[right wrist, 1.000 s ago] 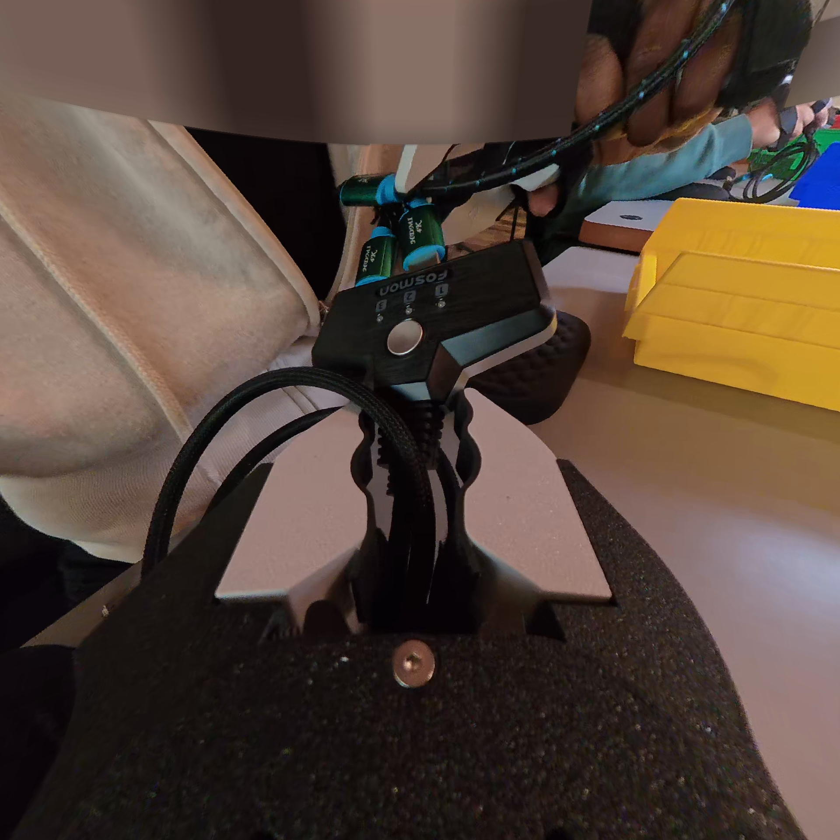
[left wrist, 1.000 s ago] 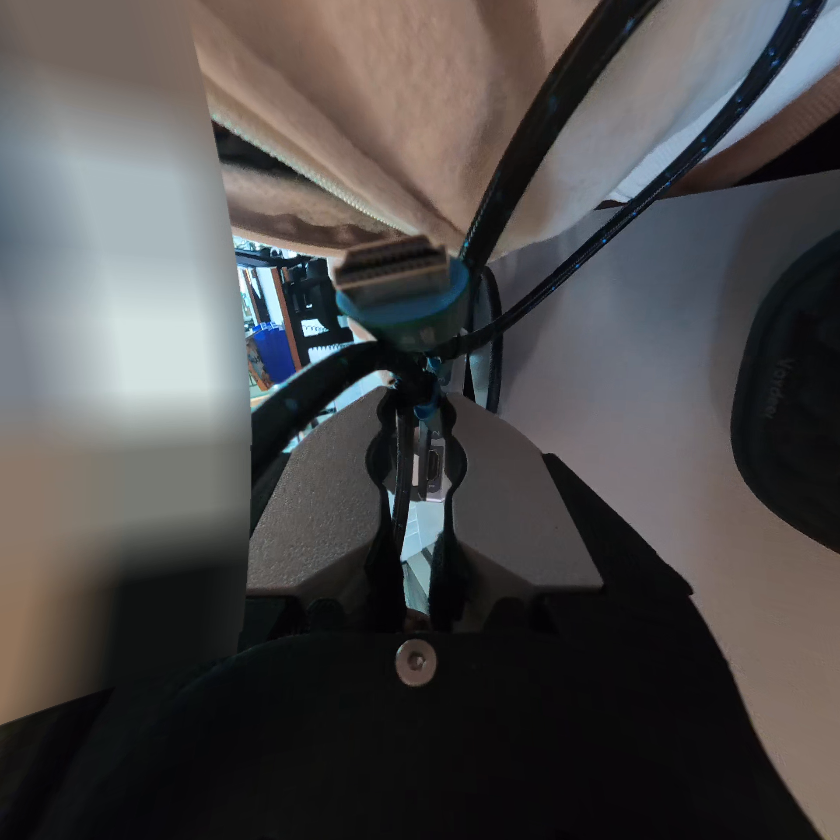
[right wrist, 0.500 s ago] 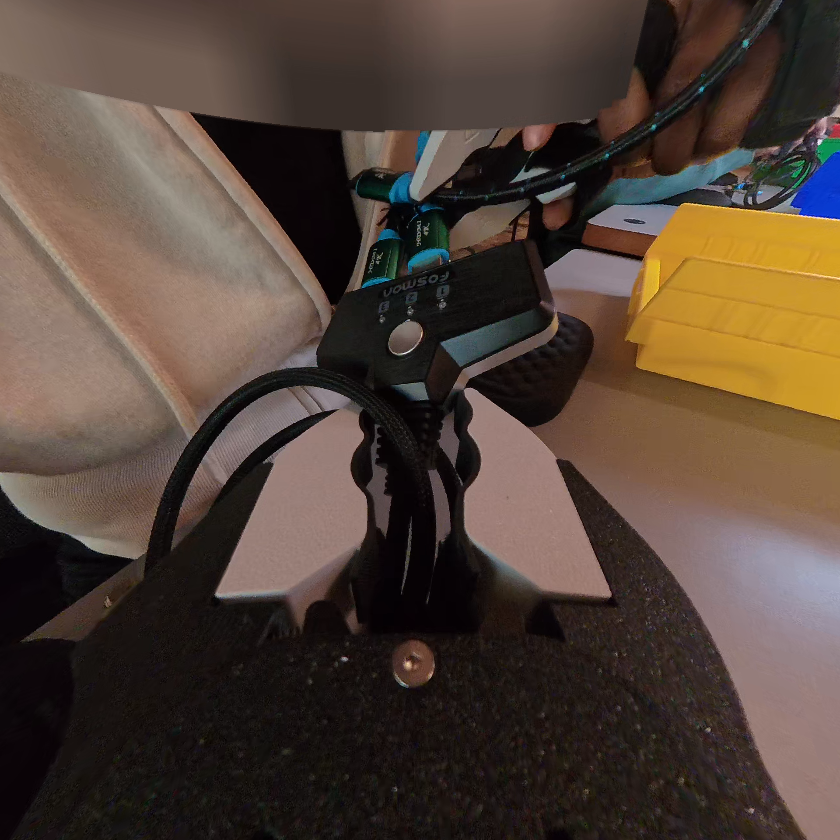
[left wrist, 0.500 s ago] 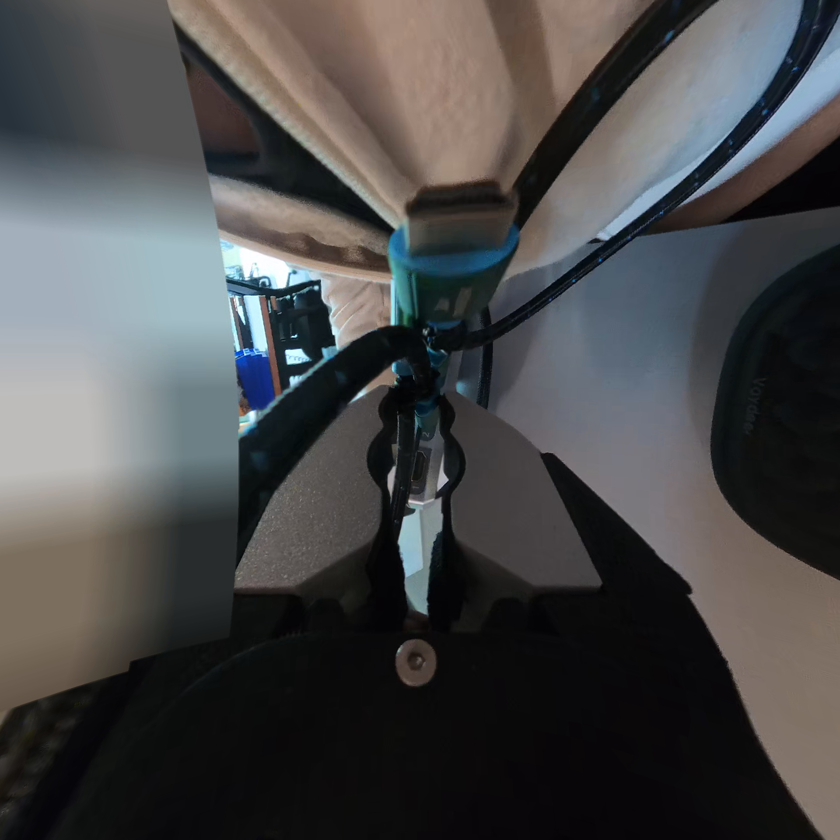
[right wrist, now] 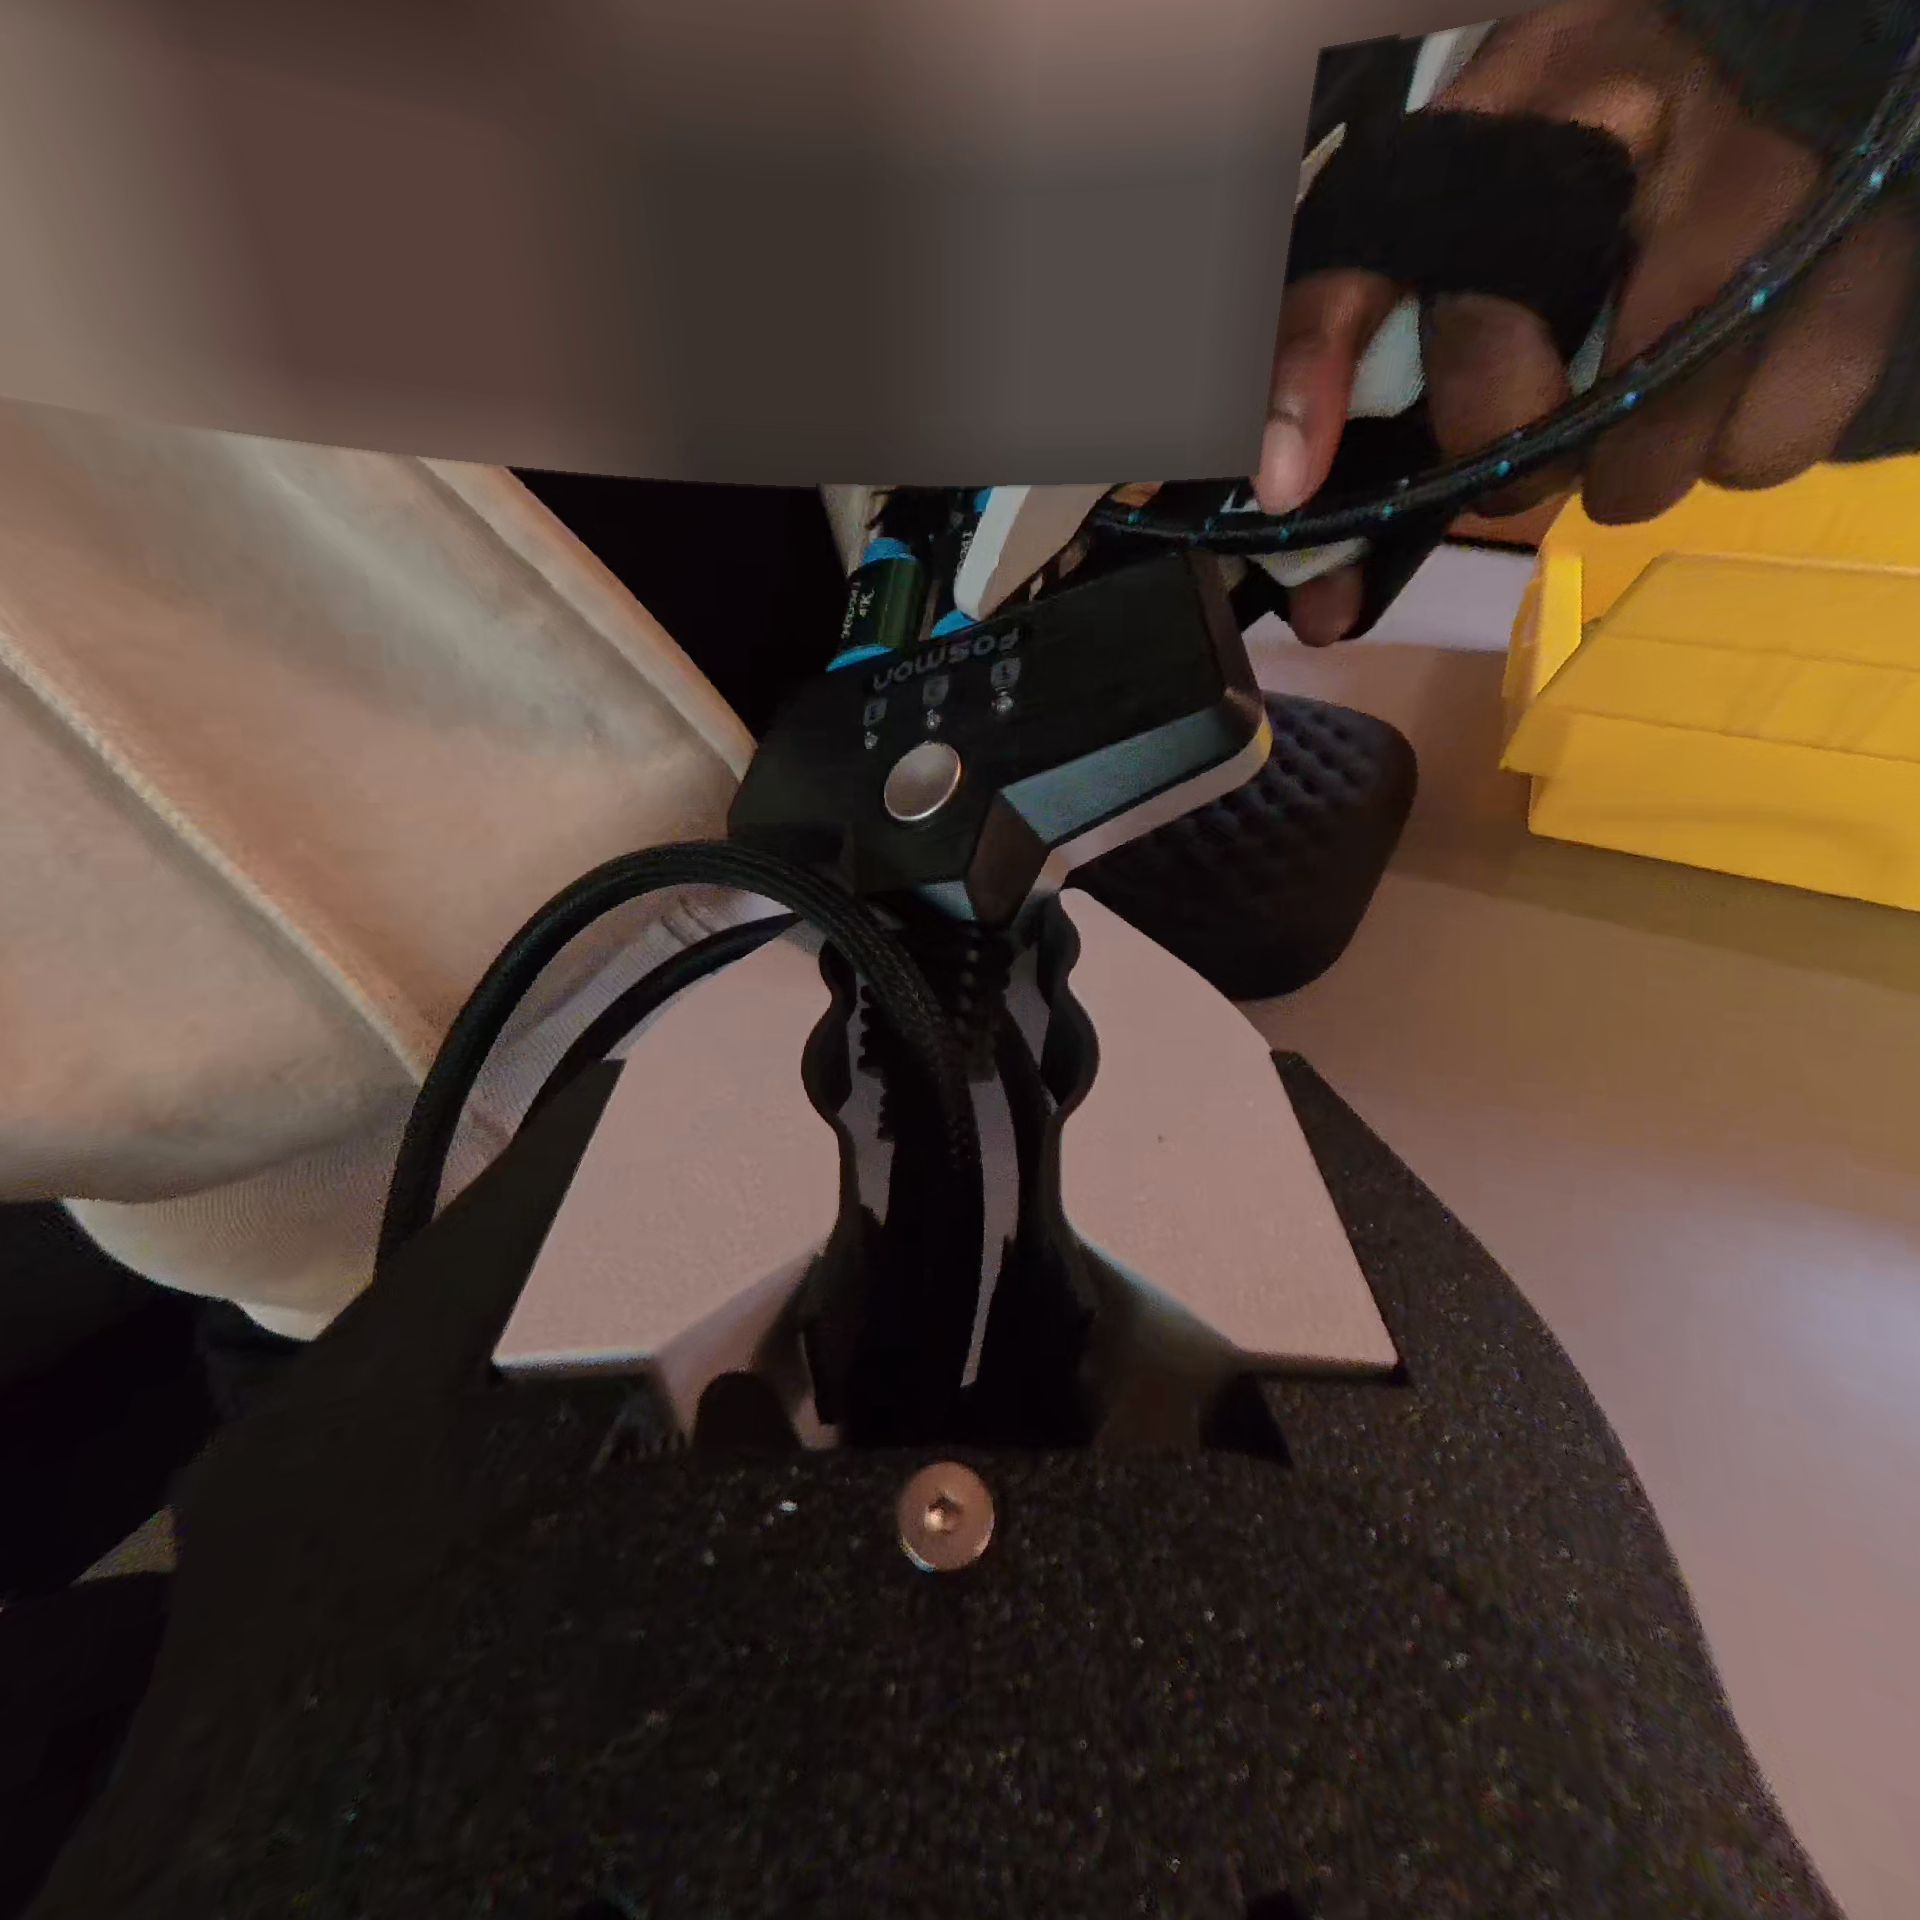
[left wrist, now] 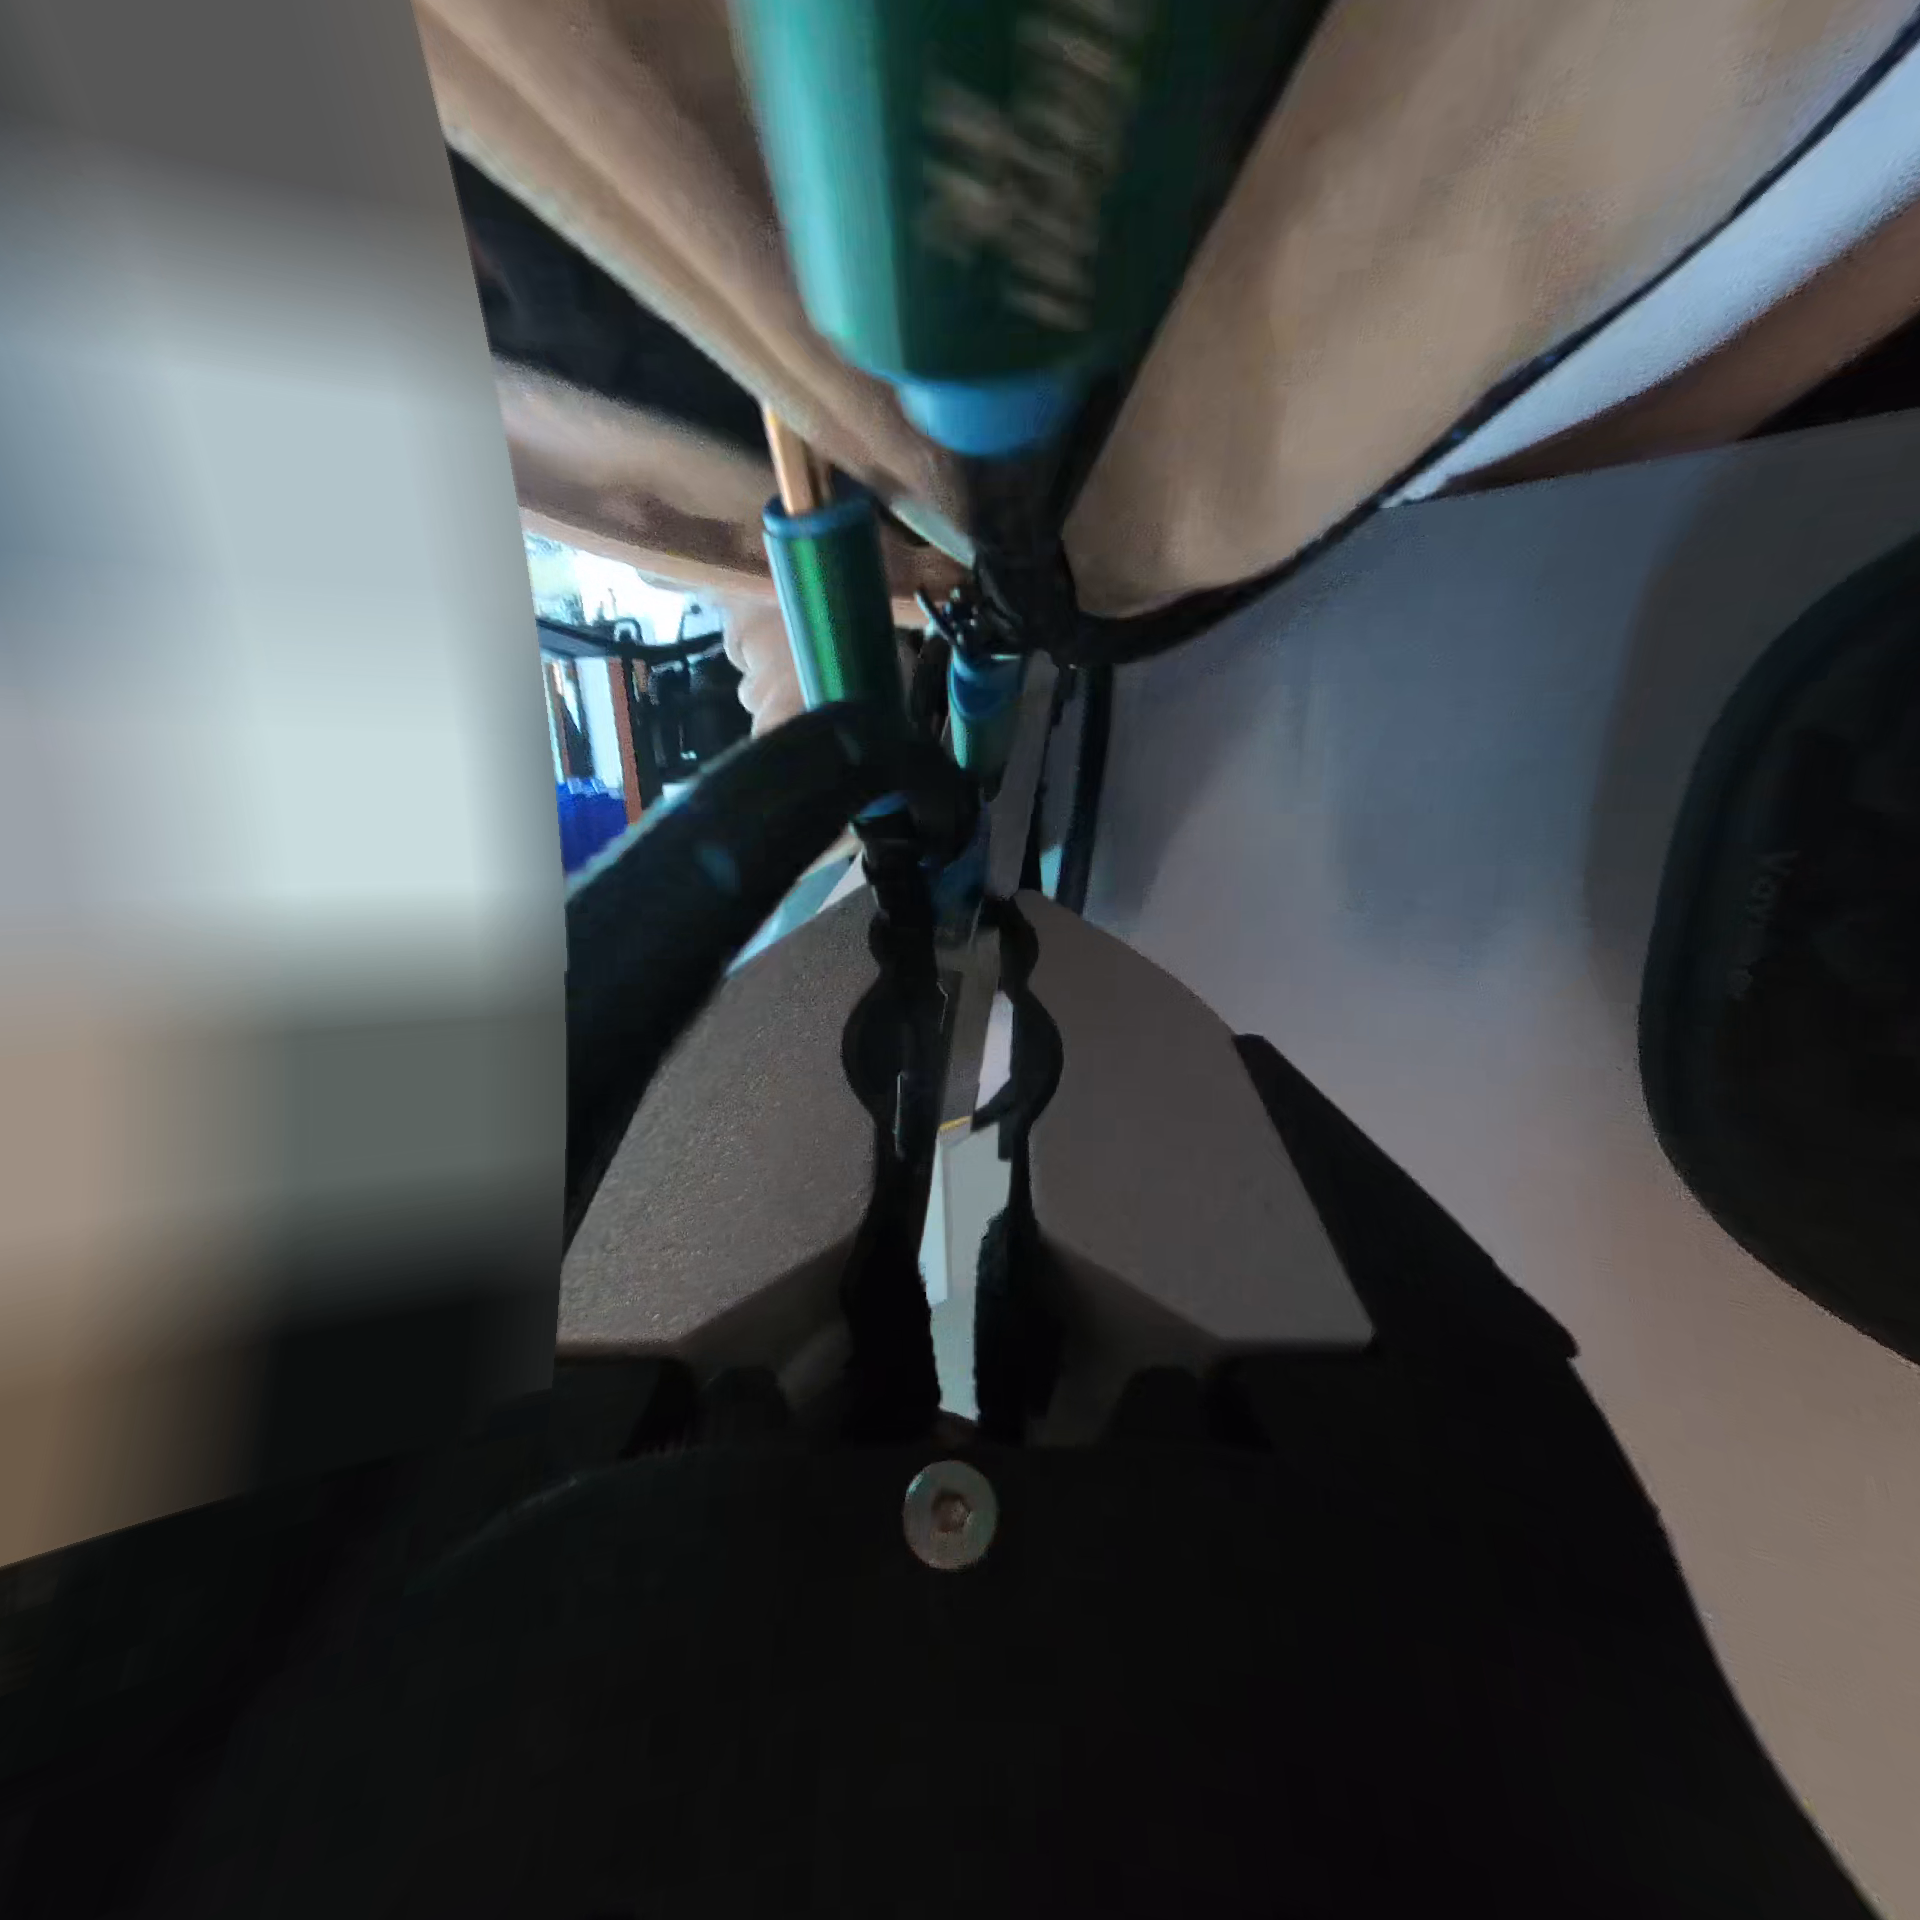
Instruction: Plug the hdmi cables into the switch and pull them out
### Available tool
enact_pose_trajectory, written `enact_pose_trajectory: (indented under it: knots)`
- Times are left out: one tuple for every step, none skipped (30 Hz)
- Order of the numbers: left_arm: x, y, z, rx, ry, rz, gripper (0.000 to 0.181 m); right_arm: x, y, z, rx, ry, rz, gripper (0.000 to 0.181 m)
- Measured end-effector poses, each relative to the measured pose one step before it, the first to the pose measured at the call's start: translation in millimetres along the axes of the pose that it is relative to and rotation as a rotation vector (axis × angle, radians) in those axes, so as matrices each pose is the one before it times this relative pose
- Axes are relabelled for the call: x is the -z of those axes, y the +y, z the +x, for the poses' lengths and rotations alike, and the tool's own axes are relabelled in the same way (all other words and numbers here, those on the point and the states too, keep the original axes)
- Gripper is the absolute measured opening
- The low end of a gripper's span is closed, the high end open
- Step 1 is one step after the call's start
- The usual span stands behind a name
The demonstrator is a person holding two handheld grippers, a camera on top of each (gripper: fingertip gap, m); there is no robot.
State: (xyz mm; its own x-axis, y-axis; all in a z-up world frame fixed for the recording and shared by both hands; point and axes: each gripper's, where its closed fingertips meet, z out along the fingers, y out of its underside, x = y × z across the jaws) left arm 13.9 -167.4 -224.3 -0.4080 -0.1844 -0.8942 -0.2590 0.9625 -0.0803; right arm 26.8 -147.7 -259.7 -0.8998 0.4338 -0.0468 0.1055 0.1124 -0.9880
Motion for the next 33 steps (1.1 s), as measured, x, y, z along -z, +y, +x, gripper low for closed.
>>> enact_pose_trajectory:
  knots:
    - [-0.86,5.67,1.49,-0.0177,0.0071,-0.0477,0.015,4.54,3.33,2.51,-0.0114,0.0223,-0.0063,0.033]
    - [0.78,6.77,0.23,0.0075,0.0044,-0.0414,0.015,5.08,1.94,3.82,-0.005,0.0336,0.0058,0.033]
    - [1.61,6.13,-1.63,0.0305,-0.0058,-0.0277,0.015,3.77,0.6,4.17,-0.0056,0.027,0.0078,0.033]
    - [1.69,5.63,-3.83,0.0302,-0.0268,-0.0259,0.017,3.03,-1.34,3.03,0.0016,0.0147,0.0101,0.033]
    - [1.71,6.61,-5.24,0.0271,-0.0408,-0.0377,0.022,2.65,-2.1,2.32,0.0051,0.0106,0.0075,0.033]
    - [1.9,9.62,-3.68,0.0261,-0.0315,-0.0602,0.03,2.65,-0.87,1.89,0.0059,0.013,-0.0033,0.033]
    - [2.71,11.25,-0.5,0.0192,-0.0143,-0.07,0.038,2.46,0.87,1.59,0.0014,0.015,-0.0052,0.033]
    - [3.48,9.34,1.67,0.0105,-0.0059,-0.0552,0.047,2.33,-0.42,0.96,-0.0061,0.0117,0.0054,0.033]
    - [4.52,5.5,2.62,0.0097,-0.0045,-0.0313,0.056,2.46,-0.99,0.72,-0.0034,0.0096,0.0077,0.033]
    - [4.95,4.22,3.92,0.0085,0.0042,-0.0295,0.064,2.83,-0.2,-0.38,0.0043,0.0049,0.0009,0.033]
    - [4.58,6.12,5.1,0.0006,0.0147,-0.0484,0.07,2.38,-1.33,1.46,0.0022,0.0143,0.0044,0.033]
    - [4.22,6.1,5.12,-0.0107,0.0142,-0.0503,0.075,2.22,-1.33,1.59,0.0025,0.0105,0.0015,0.033]
    - [4.04,4.78,5.39,-0.0204,0.0136,-0.0394,0.079,1.69,-0.95,1.19,0.0022,0.0073,-0.0005,0.033]
    - [3.42,3.52,5.58,-0.0285,0.0113,-0.0301,0.082,0.16,-1.02,0.24,0.0046,0.0034,-0.0005,0.033]
    - [2.15,2.08,4.7,-0.0387,0.0049,-0.0249,0.085,-1.01,-0.3,-0.49,0.0049,0.0003,-0.005,0.033]
    - [1.11,0.88,2.99,-0.053,-0.0014,-0.0228,0.089,-2.25,1.51,-0.89,0.0065,-0.0032,-0.0157,0.033]
    - [0.05,0.17,0.59,-0.0755,-0.0093,-0.0242,0.09,-3.42,2.63,-2.0,0.0056,-0.011,-0.0219,0.033]
    - [-1.57,0.8,-2.53,-0.0955,-0.0233,-0.0335,0.09,-4.02,1.0,-2.87,0.004,-0.0108,-0.0106,0.033]
    - [-3.28,1.3,-5.74,-0.0829,-0.037,-0.038,0.091,-4.72,-1.05,-1.89,0.004,-0.0069,0.0011,0.033]
    - [-4.57,0.95,-8.91,-0.0245,-0.0485,-0.0275,0.092,-4.64,-1.78,-1.15,0.0013,-0.0096,0.0039,0.033]
    - [-5.4,0.85,-10.01,0.0331,-0.0493,-0.0168,0.092,-3.16,-3.16,0.03,0.0053,-0.0032,0.0101,0.033]
    - [-4.87,1.0,-9.44,0.0431,-0.0469,-0.0111,0.097,-1.47,-4.13,-0.04,0.011,-0.0007,0.0114,0.033]
    - [-3.58,1.92,-10.02,0.0263,-0.0562,-0.0124,0.102,1.17,-4.59,-0.72,0.0118,0.0018,0.0166,0.033]
    - [-2.51,3.4,-9.68,0.0201,-0.0591,-0.0188,0.106,3.16,-3.64,0.86,0.0144,0.0192,0.0118,0.033]
    - [-1.55,3.61,-7.42,0.0321,-0.0469,-0.0164,0.112,4.74,-3.37,1.76,0.01,0.0275,0.0146,0.033]
    - [-0.88,4.19,-6.61,0.0517,-0.0454,-0.0161,0.117,5.58,-3.98,2.25,0.0055,0.0249,0.0239,0.033]
    - [-0.29,4.37,-6.05,0.0563,-0.0459,-0.0167,0.122,5.44,-5.2,2.03,0.0056,0.0174,0.0292,0.033]
    - [0.22,3.67,-4.54,0.0425,-0.0412,-0.0134,0.125,5.67,-5.43,2.05,0.0061,0.0163,0.0325,0.033]
    - [0.7,2.73,-1.75,0.0235,-0.027,-0.0097,0.127,5.04,-5.81,2.55,0.0019,0.0153,0.0369,0.033]
    - [1.13,2.37,2.57,0.0051,-0.0028,-0.0102,0.127,4.43,-5.18,2.33,0.0002,0.013,0.034,0.033]
    - [1.82,3.41,5.55,-0.008,0.0143,-0.0176,0.126,3.7,-4.34,1.76,0.0011,0.0114,0.0269,0.033]
    - [2.76,5.81,4.49,-0.0021,0.0073,-0.0302,0.125,3.15,-3.5,1.36,0.0005,0.0099,0.0199,0.033]
    - [4.08,8.01,2.61,0.0217,0.0011,-0.0414,0.123,2.68,-3.05,0.88,0.0031,0.009,0.0146,0.033]
